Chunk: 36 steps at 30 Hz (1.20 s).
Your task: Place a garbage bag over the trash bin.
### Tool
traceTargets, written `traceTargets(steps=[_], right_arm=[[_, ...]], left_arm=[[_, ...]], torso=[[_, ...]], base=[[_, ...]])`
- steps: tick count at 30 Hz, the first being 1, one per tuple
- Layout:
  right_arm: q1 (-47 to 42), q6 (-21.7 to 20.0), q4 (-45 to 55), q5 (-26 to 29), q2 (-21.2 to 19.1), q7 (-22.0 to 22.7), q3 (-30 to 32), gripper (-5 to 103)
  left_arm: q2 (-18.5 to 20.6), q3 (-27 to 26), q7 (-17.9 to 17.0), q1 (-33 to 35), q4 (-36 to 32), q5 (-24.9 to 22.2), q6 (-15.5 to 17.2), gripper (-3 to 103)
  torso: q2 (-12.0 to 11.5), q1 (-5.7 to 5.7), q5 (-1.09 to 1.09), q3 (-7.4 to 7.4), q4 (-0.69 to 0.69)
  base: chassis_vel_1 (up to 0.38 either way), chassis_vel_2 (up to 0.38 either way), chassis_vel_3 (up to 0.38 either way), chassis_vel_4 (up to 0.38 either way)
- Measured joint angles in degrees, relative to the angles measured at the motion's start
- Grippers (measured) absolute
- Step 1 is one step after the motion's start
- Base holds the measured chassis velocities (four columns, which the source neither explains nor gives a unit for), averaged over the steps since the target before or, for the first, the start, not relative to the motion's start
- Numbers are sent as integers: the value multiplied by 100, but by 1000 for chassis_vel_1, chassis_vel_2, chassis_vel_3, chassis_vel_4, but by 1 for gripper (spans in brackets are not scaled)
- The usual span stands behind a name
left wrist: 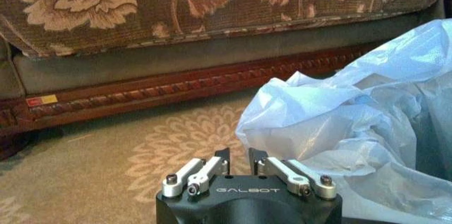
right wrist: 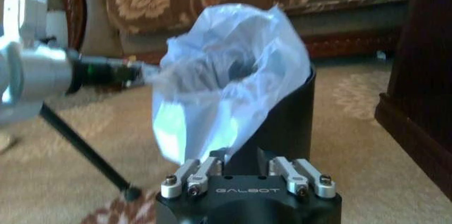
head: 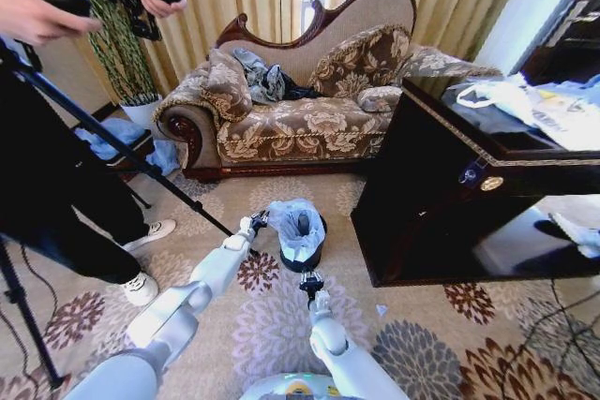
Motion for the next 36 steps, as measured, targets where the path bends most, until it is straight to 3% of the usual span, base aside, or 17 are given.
traceTargets(steps=[1, 3, 9, 10, 12, 14, 15, 17, 24, 25, 27, 31, 32, 34, 36], right_arm=[[8, -21, 121, 176, -59, -24, 2, 40], [17, -50, 201, 301, -103, -24, -2, 40], [160, -222, 324, 1105, -205, 35, -50, 68], [160, -222, 324, 1105, -205, 35, -50, 68], [262, -265, 237, 1397, -193, 1, -53, 78], [299, -272, 195, 1470, -185, -10, -53, 78], [384, -283, 113, 1603, -168, -21, -59, 89], [462, -292, 54, 1694, -153, -74, -69, 93], [593, -281, -54, 1689, -91, -160, -109, 73], [605, -268, -79, 1644, -78, -165, -119, 63], [613, -261, -97, 1617, -67, -165, -127, 63], [632, -195, -210, 1470, -12, -161, -150, 41], [632, -195, -210, 1470, -12, -161, -150, 41], [632, -180, -221, 1419, 2, -149, -177, 30], [632, -178, -221, 1403, 6, -143, -185, 30]], left_arm=[[8, 0, 0, 10, -29, 0, 9, 19], [15, 3, 1, 16, -48, 0, 12, 19], [33, 11, 3, 61, -120, -4, 23, 19], [33, 11, 3, 61, -120, -4, 23, 19], [36, 17, 3, 69, -128, -8, 25, 19], [36, 19, 4, 69, -129, -11, 26, 19], [35, 20, 5, 69, -129, -17, 27, 19], [35, 20, 4, 69, -132, -25, 32, 19], [31, 21, 4, 48, -119, -55, 39, 19], [29, 23, 5, 48, -113, -62, 40, 19], [24, 26, 5, 49, -104, -67, 40, 19], [14, 55, 9, 48, -87, -131, 47, 19], [14, 55, 9, 48, -87, -131, 47, 19], [11, 84, 11, 29, -73, -160, 53, 20], [10, 89, 11, 23, -72, -170, 55, 20]], torso=[[0, 0, -2, 0, 0], [0, 0, -1, 0, 0], [0, 0, -1, 0, 0], [0, 0, -1, 0, 0], [0, 0, -1, 0, 1], [0, 0, -1, 0, 1], [0, 0, -1, 0, 1], [0, 0, -1, 0, 1], [0, 0, -1, 0, 1], [0, 0, -1, 0, 1], [0, 0, -1, 0, 0], [0, 0, -1, 0, 0], [0, 0, -1, 0, 0], [0, 0, -1, 0, 0], [0, 0, -1, 0, 0]], base=[[0, 0, 0, 0], [0, 0, 0, 0], [0, 0, 0, 0], [0, 0, 0, 0], [0, 0, 0, 0], [0, 0, 0, 0], [0, 0, 0, 0], [0, 0, 0, 0], [0, 0, 0, 0], [0, 0, 0, 0], [0, 0, 0, 0], [0, 0, 0, 0], [0, 0, 0, 0], [0, 0, 0, 0], [0, 0, 0, 0]])
